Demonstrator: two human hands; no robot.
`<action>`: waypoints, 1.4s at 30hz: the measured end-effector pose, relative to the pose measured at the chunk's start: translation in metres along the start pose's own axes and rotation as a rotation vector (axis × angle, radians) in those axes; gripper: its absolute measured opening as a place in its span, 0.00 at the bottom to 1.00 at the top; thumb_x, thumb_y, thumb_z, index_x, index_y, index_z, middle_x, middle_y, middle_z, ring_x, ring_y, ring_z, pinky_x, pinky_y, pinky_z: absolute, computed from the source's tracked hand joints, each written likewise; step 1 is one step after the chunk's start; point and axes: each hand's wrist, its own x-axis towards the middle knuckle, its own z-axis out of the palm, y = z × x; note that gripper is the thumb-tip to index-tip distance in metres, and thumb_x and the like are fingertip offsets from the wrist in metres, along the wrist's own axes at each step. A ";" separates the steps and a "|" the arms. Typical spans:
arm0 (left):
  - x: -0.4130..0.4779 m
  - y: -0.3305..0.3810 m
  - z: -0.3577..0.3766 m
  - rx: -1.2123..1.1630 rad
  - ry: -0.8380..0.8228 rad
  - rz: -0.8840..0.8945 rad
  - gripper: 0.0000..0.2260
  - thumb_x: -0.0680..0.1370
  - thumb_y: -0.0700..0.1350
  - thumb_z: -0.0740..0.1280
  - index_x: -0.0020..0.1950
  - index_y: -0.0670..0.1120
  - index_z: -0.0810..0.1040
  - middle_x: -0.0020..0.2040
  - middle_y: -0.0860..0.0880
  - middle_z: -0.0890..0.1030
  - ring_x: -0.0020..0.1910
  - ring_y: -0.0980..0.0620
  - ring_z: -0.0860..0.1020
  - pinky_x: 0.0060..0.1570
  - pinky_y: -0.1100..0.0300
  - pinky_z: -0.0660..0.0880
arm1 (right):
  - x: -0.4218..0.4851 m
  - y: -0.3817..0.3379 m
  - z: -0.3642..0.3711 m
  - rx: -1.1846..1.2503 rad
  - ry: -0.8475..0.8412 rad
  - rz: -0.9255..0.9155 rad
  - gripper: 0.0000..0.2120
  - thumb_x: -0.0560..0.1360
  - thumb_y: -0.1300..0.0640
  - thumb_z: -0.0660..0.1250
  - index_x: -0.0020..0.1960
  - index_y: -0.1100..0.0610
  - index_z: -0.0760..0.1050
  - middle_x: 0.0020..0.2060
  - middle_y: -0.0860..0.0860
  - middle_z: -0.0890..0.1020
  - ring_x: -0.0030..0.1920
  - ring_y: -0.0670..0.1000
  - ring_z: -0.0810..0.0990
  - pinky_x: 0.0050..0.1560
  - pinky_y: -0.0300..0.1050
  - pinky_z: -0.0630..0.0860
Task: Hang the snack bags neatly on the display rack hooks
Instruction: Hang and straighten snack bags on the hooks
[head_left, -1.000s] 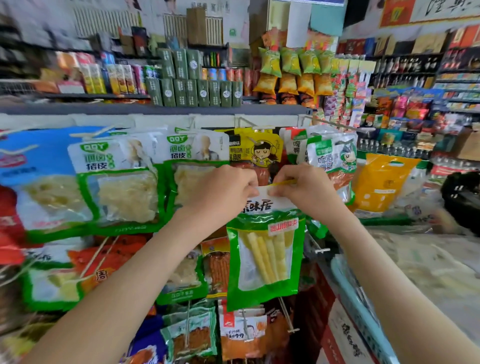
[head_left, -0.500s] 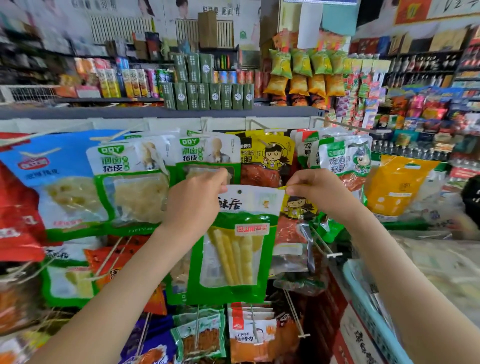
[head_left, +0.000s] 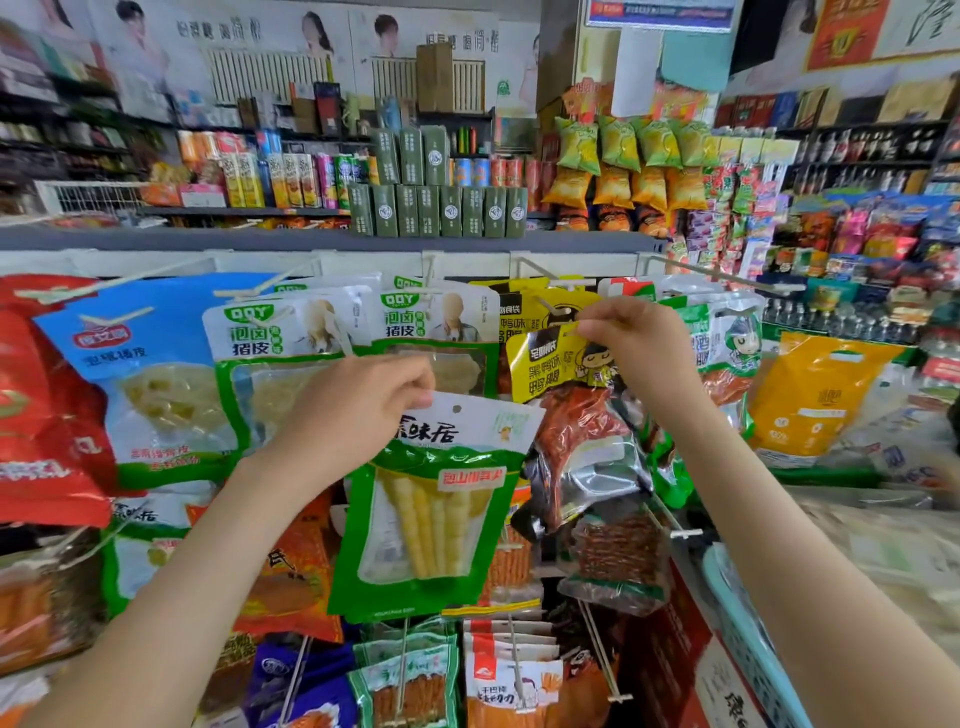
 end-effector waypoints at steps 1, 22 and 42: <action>-0.001 -0.001 -0.002 -0.033 -0.041 0.005 0.10 0.78 0.45 0.63 0.37 0.56 0.72 0.35 0.58 0.76 0.35 0.59 0.74 0.33 0.65 0.64 | 0.001 -0.002 0.002 0.000 0.011 -0.009 0.04 0.74 0.58 0.67 0.44 0.51 0.80 0.38 0.47 0.82 0.40 0.47 0.80 0.42 0.36 0.74; -0.016 -0.010 -0.007 -0.179 -0.301 -0.043 0.09 0.77 0.48 0.65 0.37 0.55 0.74 0.36 0.47 0.79 0.38 0.46 0.76 0.38 0.57 0.69 | 0.016 -0.009 0.012 -0.095 0.064 -0.061 0.06 0.75 0.59 0.66 0.46 0.58 0.81 0.36 0.50 0.80 0.32 0.40 0.74 0.34 0.30 0.67; -0.009 -0.018 0.018 -0.155 -0.018 -0.153 0.06 0.77 0.48 0.65 0.41 0.53 0.77 0.36 0.53 0.81 0.34 0.52 0.78 0.38 0.54 0.75 | 0.045 0.018 0.039 -0.330 0.093 -0.082 0.11 0.77 0.61 0.60 0.53 0.62 0.80 0.35 0.59 0.81 0.38 0.57 0.74 0.41 0.47 0.68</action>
